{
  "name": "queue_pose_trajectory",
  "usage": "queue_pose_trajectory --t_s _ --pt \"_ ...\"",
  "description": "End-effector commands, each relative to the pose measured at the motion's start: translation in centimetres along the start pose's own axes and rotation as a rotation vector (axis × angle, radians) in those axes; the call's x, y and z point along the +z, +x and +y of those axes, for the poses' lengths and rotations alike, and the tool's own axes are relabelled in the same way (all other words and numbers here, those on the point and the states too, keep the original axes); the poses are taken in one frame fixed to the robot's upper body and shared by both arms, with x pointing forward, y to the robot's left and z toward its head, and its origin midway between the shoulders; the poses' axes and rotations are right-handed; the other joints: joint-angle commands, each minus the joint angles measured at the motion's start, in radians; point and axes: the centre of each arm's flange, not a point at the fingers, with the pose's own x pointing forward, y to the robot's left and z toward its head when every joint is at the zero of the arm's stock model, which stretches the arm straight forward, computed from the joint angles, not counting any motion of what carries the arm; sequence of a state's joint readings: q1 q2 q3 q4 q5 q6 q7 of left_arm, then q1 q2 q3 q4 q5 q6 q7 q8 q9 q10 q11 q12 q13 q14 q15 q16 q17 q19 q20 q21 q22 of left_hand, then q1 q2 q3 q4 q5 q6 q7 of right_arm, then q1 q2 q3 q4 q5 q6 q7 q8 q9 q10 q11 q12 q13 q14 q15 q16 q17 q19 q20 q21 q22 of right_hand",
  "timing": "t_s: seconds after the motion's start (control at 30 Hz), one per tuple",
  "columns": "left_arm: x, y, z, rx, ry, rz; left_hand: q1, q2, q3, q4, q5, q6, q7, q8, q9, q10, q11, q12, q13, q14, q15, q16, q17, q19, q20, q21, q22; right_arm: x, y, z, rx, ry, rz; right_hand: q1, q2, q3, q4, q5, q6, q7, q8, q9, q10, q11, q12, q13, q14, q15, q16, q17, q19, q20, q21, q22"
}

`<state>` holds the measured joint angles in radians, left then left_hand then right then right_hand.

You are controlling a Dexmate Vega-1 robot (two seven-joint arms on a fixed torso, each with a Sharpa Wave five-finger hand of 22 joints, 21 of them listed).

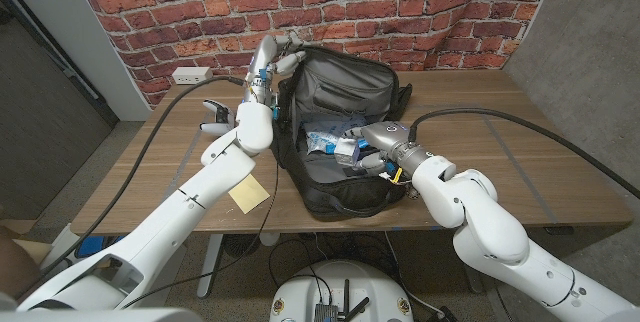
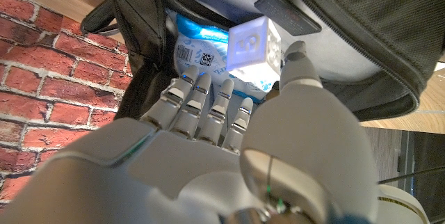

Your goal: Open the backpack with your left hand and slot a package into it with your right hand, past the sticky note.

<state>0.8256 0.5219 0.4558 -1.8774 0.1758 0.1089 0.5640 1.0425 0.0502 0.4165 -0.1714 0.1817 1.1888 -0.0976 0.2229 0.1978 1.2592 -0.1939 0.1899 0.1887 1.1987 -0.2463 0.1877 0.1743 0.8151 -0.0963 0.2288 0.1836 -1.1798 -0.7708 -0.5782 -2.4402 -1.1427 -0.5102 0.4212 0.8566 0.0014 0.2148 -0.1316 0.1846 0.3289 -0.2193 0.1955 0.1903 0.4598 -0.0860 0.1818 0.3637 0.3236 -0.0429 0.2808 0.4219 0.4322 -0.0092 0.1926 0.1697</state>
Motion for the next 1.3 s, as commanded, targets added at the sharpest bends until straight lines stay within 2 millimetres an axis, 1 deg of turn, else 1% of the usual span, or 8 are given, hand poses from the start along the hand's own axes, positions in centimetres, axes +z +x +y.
queue_pose_trajectory --t_s 0.03,0.33,0.47,0.57,0.7,0.77,1.0,1.3 --pt "0.0 0.2 -0.1 -0.007 -0.002 -0.002 0.0 0.007 0.009 0.001 0.006 0.003 0.004 0.007 0.003 0.014 -0.006 0.008 0.004 0.004 0.006 0.0 0.004 0.008 -0.108 -0.005 0.002 -0.4 -1.6 -0.1 -0.004 0.025 -0.001 -0.011 -0.001 -0.005 0.003 -0.002 -0.008 0.002 -0.003 0.003 -0.006 0.0 0.003 -0.001 -0.006 -0.059 -0.001 0.0 0.009 0.003 0.004 0.004" --pt "-0.3 -0.1 0.0 -0.006 0.0 0.011 0.0 0.007 0.009 0.0 0.006 0.003 0.005 0.007 0.003 0.014 -0.006 0.008 0.004 0.003 0.006 0.0 0.004 0.008 -0.108 -0.006 0.002 -0.8 -2.8 -0.3 -0.012 0.048 0.017 -0.022 -0.003 -0.009 0.005 -0.003 -0.011 0.006 -0.001 0.003 -0.008 0.003 0.006 -0.005 -0.006 -0.059 -0.002 -0.001 0.01 0.006 0.004 0.004" --pt "-0.3 0.0 0.0 -0.007 -0.002 0.006 0.0 0.007 0.009 0.001 0.006 0.002 0.004 0.006 0.003 0.013 -0.006 0.007 0.004 0.003 0.006 0.0 0.004 0.008 -0.108 -0.006 0.002 -0.9 -3.2 -0.4 0.004 0.056 0.029 -0.033 -0.003 -0.012 0.008 -0.002 -0.025 0.007 -0.005 0.002 -0.017 0.004 0.005 -0.008 -0.013 -0.051 -0.006 -0.002 0.008 0.007 0.004 0.004" --pt "-0.3 0.0 0.0 -0.009 -0.001 0.011 -0.001 0.008 0.009 0.001 0.006 0.002 0.004 0.006 0.003 0.013 -0.006 0.007 0.004 0.003 0.006 0.0 0.004 0.008 -0.109 -0.006 0.002 -1.0 -3.6 -0.6 0.007 0.059 0.045 -0.046 -0.004 -0.015 0.01 -0.001 -0.048 0.017 -0.009 0.002 -0.039 0.007 0.001 -0.014 -0.025 -0.045 -0.012 -0.004 0.002 0.012 0.002 0.005" --pt "-0.4 0.0 0.0 -0.018 -0.001 0.015 -0.001 0.008 0.01 0.001 0.006 0.003 0.004 0.006 0.003 0.011 -0.005 0.006 0.004 0.003 0.006 -0.001 0.004 0.008 -0.109 -0.006 0.002 -1.1 -4.4 -0.8 0.004 0.06 0.061 -0.05 -0.003 -0.015 0.011 -0.001 -0.052 0.019 -0.009 0.002 -0.041 0.009 0.002 -0.015 -0.026 -0.043 -0.013 -0.004 0.0 0.014 0.001 0.005" --pt "-0.4 -0.1 -0.1 -0.021 -0.004 0.016 -0.001 0.009 0.01 0.001 0.006 0.001 0.005 0.006 0.003 0.012 -0.005 0.006 0.004 0.003 0.006 -0.001 0.004 0.008 -0.109 -0.006 0.002 -1.2 -4.7 -0.9 -0.007 0.061 0.067 -0.052 -0.003 -0.016 0.011 -0.001 -0.05 0.019 -0.008 0.002 -0.041 0.008 0.002 -0.016 -0.027 -0.044 -0.013 -0.005 0.0 0.014 0.001 0.005" --pt "-0.5 -0.6 -0.2 -0.032 -0.014 0.032 -0.001 0.009 0.01 0.001 0.006 0.001 0.005 0.006 0.003 0.012 -0.006 0.007 0.004 0.004 0.006 0.0 0.004 0.008 -0.108 -0.006 0.002 -1.8 -5.5 -1.3 -0.039 0.072 0.107 -0.068 0.003 -0.017 0.014 0.003 -0.015 0.023 0.01 0.001 -0.018 0.01 0.015 -0.024 -0.008 -0.051 -0.006 -0.006 0.015 0.01 0.007 0.005" --pt "-0.6 -1.4 0.0 -0.063 -0.038 0.076 0.0 0.008 0.01 0.0 0.006 0.003 0.006 0.006 0.003 0.011 -0.006 0.006 0.004 0.005 0.006 0.0 0.004 0.009 -0.108 -0.006 0.002 -2.7 -6.2 -1.4 -0.044 0.08 0.151 -0.075 0.007 -0.017 0.016 0.004 -0.01 0.021 0.012 0.001 -0.014 0.01 0.017 -0.027 -0.005 -0.054 -0.005 -0.006 0.015 0.007 0.007 0.005"
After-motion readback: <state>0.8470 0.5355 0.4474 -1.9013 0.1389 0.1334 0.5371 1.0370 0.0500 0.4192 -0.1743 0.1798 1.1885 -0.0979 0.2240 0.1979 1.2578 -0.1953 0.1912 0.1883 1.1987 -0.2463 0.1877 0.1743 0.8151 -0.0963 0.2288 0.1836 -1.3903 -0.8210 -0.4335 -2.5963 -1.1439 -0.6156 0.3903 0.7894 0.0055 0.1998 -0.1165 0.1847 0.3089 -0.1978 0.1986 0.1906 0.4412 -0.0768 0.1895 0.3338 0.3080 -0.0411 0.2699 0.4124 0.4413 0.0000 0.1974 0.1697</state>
